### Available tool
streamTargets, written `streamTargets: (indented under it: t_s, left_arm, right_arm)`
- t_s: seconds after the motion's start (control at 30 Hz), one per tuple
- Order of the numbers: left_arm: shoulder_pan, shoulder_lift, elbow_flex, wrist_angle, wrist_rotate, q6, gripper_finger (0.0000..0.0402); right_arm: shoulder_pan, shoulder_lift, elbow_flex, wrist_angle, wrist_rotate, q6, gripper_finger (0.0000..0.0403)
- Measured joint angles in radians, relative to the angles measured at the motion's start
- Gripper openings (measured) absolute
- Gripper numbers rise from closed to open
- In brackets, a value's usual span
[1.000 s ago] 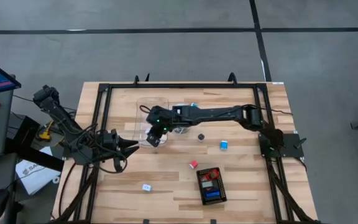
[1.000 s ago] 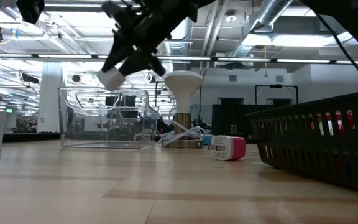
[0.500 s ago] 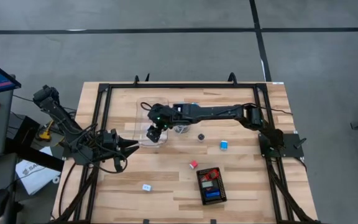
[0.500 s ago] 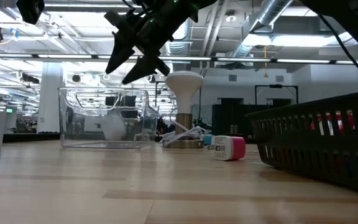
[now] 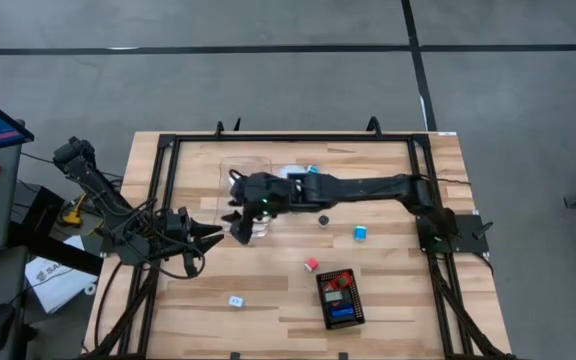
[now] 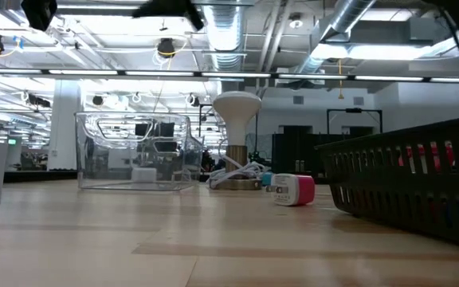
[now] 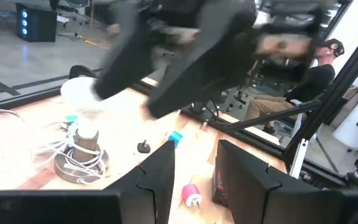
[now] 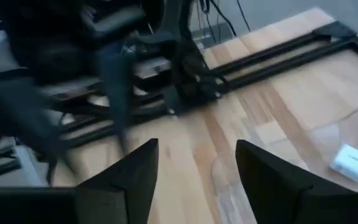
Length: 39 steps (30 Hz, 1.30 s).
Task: Pick & Place Office items
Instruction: Put the top blue charger adapter into the transparent bin
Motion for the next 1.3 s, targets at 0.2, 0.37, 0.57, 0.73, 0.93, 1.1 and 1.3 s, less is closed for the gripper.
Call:
streamTargets:
  t_s: [0.2, 0.37, 0.57, 0.73, 0.93, 1.1, 1.3]
  left_arm:
    - [0.000, 0.000, 0.000, 0.001, 0.000, 0.014, 0.0117]
    - [0.000, 0.000, 0.000, -0.005, 0.000, 0.015, 0.0117]
    - [0.000, 0.000, 0.000, -0.006, 0.000, 0.020, 0.0117]
    - [0.000, 0.000, 0.000, -0.006, 0.000, 0.026, 0.0117]
    - [0.000, 0.000, 0.000, -0.006, -0.022, 0.041, 0.0117]
    - [0.000, 0.000, 0.000, -0.005, -0.024, 0.040, 0.0117]
    - [0.001, 0.000, 0.000, 0.020, -0.056, 0.038, 0.0117]
  right_arm:
    - [0.070, -0.107, -0.003, -0.248, 0.171, 0.029, 0.0192]
    - [0.102, -0.194, -0.004, -0.634, 0.350, 0.228, 0.0200]
    - [0.112, -0.304, -0.010, -0.933, 0.560, 0.468, 0.0223]
    - [0.079, -0.467, -0.156, -0.922, 0.564, 0.476, 0.0233]
    - [-0.054, -0.793, -0.619, -0.552, 0.381, 0.405, 0.0235]
    - [-0.248, -1.045, -1.047, -0.054, 0.127, 0.247, 0.0235]
    - [-0.488, -1.065, -1.256, 0.038, -0.055, 0.095, 0.0225]
